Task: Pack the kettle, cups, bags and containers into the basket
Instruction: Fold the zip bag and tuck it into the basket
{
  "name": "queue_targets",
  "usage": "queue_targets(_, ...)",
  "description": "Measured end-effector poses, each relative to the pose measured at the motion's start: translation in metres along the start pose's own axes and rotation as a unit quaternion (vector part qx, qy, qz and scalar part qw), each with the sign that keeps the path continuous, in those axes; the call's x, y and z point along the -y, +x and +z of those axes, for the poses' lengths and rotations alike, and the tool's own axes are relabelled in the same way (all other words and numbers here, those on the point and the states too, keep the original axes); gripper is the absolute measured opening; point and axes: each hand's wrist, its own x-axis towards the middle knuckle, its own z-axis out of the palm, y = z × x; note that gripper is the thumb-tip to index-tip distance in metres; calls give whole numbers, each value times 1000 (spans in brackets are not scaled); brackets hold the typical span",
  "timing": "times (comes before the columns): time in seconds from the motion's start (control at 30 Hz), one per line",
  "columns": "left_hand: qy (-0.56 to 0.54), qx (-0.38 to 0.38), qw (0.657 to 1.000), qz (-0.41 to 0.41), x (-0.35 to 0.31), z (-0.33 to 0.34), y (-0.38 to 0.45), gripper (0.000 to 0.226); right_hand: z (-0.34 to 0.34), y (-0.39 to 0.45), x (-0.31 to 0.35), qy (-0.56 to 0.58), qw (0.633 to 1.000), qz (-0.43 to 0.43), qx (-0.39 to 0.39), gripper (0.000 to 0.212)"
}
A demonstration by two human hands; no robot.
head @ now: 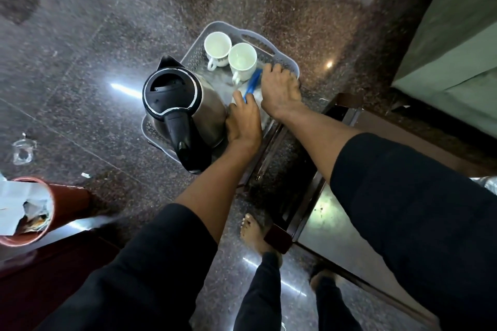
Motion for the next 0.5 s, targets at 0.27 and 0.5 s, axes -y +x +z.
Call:
queue_targets(0.27,10,6,1000,15,-6,-4,10,34,-7,7,-4,83,995,44,-28,31)
queue_targets(0.5,-61,29,998,19,-8,-6,19,35,-10,-3,-23,66,994,-8,-82,27)
